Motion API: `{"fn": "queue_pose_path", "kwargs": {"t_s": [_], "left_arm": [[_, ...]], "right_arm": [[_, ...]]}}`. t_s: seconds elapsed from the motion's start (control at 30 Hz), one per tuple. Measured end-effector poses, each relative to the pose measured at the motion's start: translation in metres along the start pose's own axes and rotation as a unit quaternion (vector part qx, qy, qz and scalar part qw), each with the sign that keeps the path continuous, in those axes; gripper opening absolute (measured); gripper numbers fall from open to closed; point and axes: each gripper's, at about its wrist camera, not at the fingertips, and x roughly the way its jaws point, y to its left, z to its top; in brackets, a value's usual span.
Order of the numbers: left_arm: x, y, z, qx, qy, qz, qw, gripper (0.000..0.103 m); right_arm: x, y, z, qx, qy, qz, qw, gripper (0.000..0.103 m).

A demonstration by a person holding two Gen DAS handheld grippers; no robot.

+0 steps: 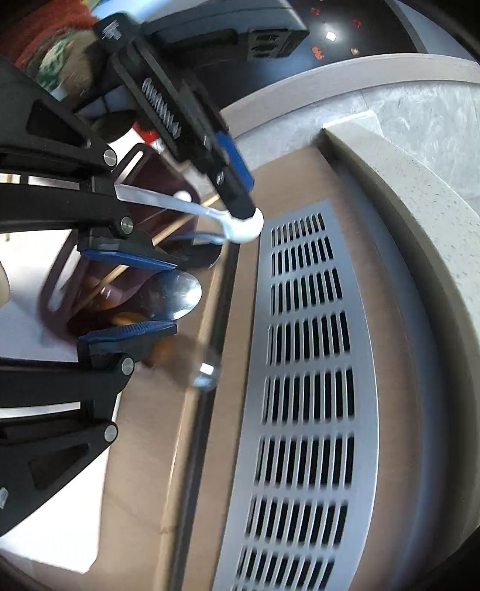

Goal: Organize utensils
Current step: 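Carry both spoons over the purple caddy and lower them in, then open both tools and withdraw them from the caddy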

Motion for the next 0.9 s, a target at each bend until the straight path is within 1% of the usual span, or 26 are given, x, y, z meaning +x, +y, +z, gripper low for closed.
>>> {"fn": "queue_pose_path", "kwargs": {"t_s": [0.07,0.17,0.2,0.27,0.33,0.4,0.47,0.6,0.7,0.77,0.83,0.9], "left_arm": [[-0.01,0.003,0.004,-0.011,0.0,0.005,0.9999,0.059],[-0.019,0.01,0.012,-0.029,0.021,0.014,0.9993,0.059],[-0.022,0.011,0.014,-0.033,0.026,0.014,0.999,0.059],[-0.032,0.015,0.016,-0.035,0.025,0.019,0.9989,0.059],[-0.038,0.02,0.014,-0.04,0.028,0.029,0.9984,0.059],[-0.042,0.03,0.011,-0.061,0.046,0.03,0.9966,0.059],[-0.048,0.039,0.002,-0.081,0.063,0.027,0.9944,0.059],[-0.071,0.056,-0.023,-0.076,0.103,0.024,0.9914,0.059],[-0.093,0.078,-0.047,-0.093,0.141,0.036,0.985,0.059],[-0.111,0.096,-0.064,-0.105,0.163,0.055,0.9795,0.059],[-0.127,0.108,-0.076,-0.115,0.17,0.072,0.976,0.059],[-0.144,0.119,-0.091,-0.113,0.183,0.09,0.9723,0.059]], "right_arm": [[-0.016,0.001,-0.005,-0.005,-0.009,-0.01,1.0,0.027],[-0.027,0.007,0.0,-0.026,-0.012,-0.02,0.999,0.027],[-0.03,0.008,0.003,-0.024,-0.011,-0.022,0.999,0.027],[-0.038,0.01,0.008,-0.015,-0.015,-0.014,1.0,0.027],[-0.048,0.017,0.009,-0.025,-0.027,-0.012,0.999,0.027],[-0.054,0.023,0.008,-0.038,-0.033,-0.02,0.999,0.027],[-0.056,0.029,0.004,-0.045,-0.026,-0.021,0.998,0.027],[-0.054,0.043,-0.01,-0.07,0.004,-0.017,0.997,0.027],[-0.046,0.06,-0.031,-0.107,0.047,0.002,0.993,0.027],[-0.037,0.07,-0.044,-0.121,0.081,0.018,0.989,0.027],[-0.022,0.081,-0.06,-0.124,0.126,0.037,0.984,0.027],[-0.009,0.095,-0.074,-0.134,0.159,0.054,0.977,0.027]]}}
